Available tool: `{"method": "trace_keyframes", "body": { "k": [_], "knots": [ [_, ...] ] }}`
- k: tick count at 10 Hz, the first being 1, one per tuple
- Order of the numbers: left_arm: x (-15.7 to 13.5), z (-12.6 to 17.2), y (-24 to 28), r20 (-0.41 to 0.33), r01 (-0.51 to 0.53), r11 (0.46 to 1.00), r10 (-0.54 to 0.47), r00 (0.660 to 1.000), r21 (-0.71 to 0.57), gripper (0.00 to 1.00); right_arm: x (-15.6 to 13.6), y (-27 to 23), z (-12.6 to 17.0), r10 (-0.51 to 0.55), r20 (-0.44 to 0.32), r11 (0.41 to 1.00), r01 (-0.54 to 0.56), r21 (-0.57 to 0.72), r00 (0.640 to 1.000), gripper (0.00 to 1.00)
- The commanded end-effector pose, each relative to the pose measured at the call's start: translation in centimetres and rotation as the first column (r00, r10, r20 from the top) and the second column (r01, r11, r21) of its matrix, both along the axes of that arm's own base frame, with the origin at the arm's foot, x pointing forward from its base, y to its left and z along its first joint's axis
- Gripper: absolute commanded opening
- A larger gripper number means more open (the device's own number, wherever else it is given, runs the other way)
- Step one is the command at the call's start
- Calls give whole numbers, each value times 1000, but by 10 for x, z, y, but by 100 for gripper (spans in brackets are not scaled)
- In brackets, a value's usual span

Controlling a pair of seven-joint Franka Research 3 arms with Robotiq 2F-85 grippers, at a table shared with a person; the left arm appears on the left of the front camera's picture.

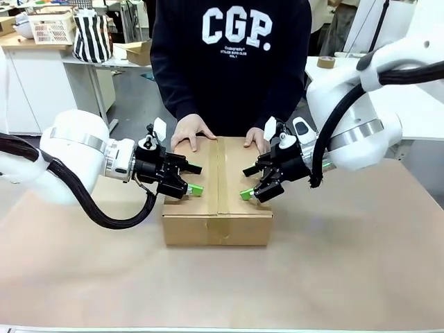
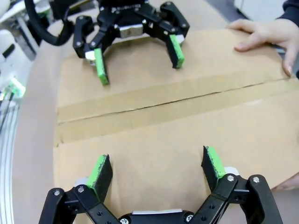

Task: Pack the gift set into the box.
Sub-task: Press and hold the closed box until the human finishes sealing it.

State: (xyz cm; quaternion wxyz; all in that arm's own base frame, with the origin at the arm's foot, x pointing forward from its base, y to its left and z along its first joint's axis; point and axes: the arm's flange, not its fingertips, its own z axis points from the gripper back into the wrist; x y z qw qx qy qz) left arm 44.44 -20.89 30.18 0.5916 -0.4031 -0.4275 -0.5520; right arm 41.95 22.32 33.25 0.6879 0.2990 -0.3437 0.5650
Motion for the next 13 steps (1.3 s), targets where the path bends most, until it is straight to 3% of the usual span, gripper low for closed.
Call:
{"method": "trace_keyframes", "body": {
  "k": [1,3,7,8,9,10,13],
  "knots": [
    [5,-1,1,-42,19,1000,-19,999,5,100,2,-2,-22,20,-63,999,-23,-49,998,100],
    [3,-2,3,-43,48,998,-46,998,29,100,7,-6,-24,-5,-103,999,8,32,995,100],
    [-2,-4,2,146,105,988,-121,982,114,100,9,-13,-29,-21,-165,993,40,111,986,100],
    [-2,-5,1,156,88,989,-106,982,118,100,8,-10,-30,-8,-166,996,22,85,986,100],
    [-1,-6,0,142,77,990,-94,985,117,100,11,-10,-12,-3,-119,990,20,136,993,100],
    [2,8,-1,109,105,991,-113,988,78,100,11,-10,-12,-3,-119,990,20,136,993,100],
    [2,8,-1,109,105,991,-113,988,78,100,11,-10,-12,-3,-119,990,20,136,993,100]
  ]
}}
